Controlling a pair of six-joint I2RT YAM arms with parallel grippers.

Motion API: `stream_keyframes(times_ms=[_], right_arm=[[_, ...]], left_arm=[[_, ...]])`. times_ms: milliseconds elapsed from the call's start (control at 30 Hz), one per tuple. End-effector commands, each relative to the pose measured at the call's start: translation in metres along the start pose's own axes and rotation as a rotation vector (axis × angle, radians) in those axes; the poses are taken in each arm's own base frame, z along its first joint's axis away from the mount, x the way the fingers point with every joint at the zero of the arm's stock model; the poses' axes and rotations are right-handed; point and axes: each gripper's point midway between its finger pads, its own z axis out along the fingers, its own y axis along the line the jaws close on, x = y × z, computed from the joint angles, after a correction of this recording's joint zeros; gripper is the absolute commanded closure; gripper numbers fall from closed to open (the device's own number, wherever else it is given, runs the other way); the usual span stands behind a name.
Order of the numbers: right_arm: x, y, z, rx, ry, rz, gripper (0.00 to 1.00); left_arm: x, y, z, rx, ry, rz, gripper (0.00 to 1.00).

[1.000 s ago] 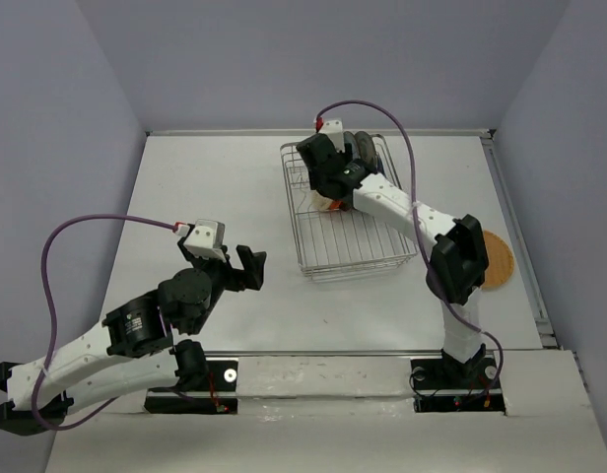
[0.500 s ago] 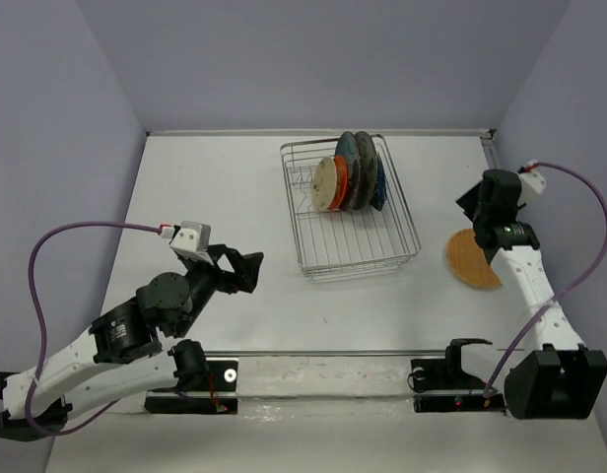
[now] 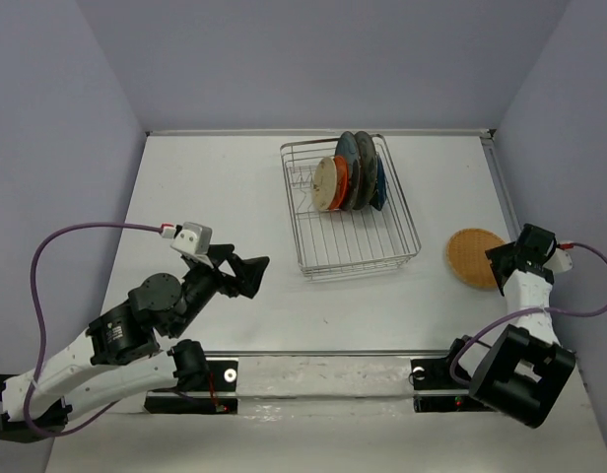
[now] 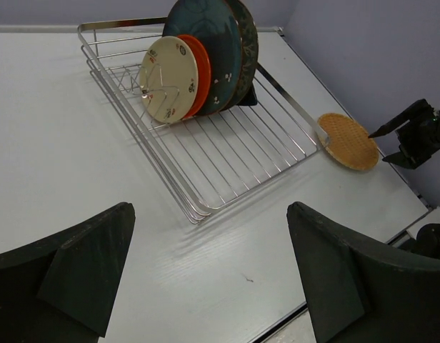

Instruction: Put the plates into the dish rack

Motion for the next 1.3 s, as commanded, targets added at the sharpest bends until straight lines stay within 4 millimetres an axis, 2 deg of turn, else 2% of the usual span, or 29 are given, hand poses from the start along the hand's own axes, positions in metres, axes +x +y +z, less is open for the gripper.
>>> stream_keyframes(times_ms=[0,133,200,367,400,500,533,600,667,833,967,1000,1067,1100,1200,1267], right_arm=[[-0.003,0.014,0.001,-0.073,0.023,0.019,0.3],[0.003,0.009,0.014,-0.082,0.091,0.051,0.3],[0.014,0.005,0.022,-0.085,0.149,0.061,0.3],[0.03,0.011,0.032,-0.151,0.216,0.061,0.3],[0.039,0.012,0.035,-0.162,0.253,0.067,0.3],[0.046,0.017,0.04,-0.2,0.284,0.1,0.37],[0.049,0.018,0.042,-0.22,0.284,0.107,0.42],[0.055,0.02,0.042,-0.237,0.31,0.127,0.44],[0.055,0.016,0.042,-0.222,0.299,0.128,0.42],[0.041,0.012,0.031,-0.215,0.215,0.094,0.29],[0.046,0.014,0.036,-0.216,0.25,0.1,0.29],[0.053,0.011,0.04,-0.207,0.276,0.11,0.3],[0.055,0.012,0.045,-0.212,0.279,0.115,0.33],[0.058,0.01,0.049,-0.2,0.29,0.117,0.39],[0.058,0.014,0.053,-0.21,0.299,0.115,0.47],[0.057,0.017,0.055,-0.227,0.296,0.123,0.61]], left_arm=[[-0.005,-0.007,0.001,0.042,-0.026,0.001,0.01],[-0.004,-0.008,0.002,0.046,-0.023,0.004,0.01],[-0.004,-0.008,0.002,0.043,-0.023,0.004,0.01],[-0.002,-0.008,0.004,0.039,-0.018,0.008,0.01],[-0.001,-0.007,0.005,0.036,-0.016,0.008,0.01],[0.001,-0.008,0.007,0.033,-0.006,0.015,0.01],[0.002,-0.007,0.007,0.03,-0.003,0.017,0.01],[0.002,-0.006,0.007,0.023,-0.003,0.019,0.01],[0.003,-0.005,0.008,0.018,-0.002,0.019,0.01],[0.004,-0.004,0.009,0.009,0.0,0.022,0.01],[0.005,-0.003,0.01,0.0,0.001,0.024,0.01],[0.005,-0.003,0.011,-0.001,0.004,0.024,0.01],[0.007,-0.002,0.012,-0.008,0.011,0.03,0.01],[0.007,-0.001,0.012,-0.012,0.011,0.031,0.01],[0.008,0.0,0.013,-0.019,0.013,0.032,0.01],[0.009,0.0,0.013,-0.021,0.013,0.034,0.01]])
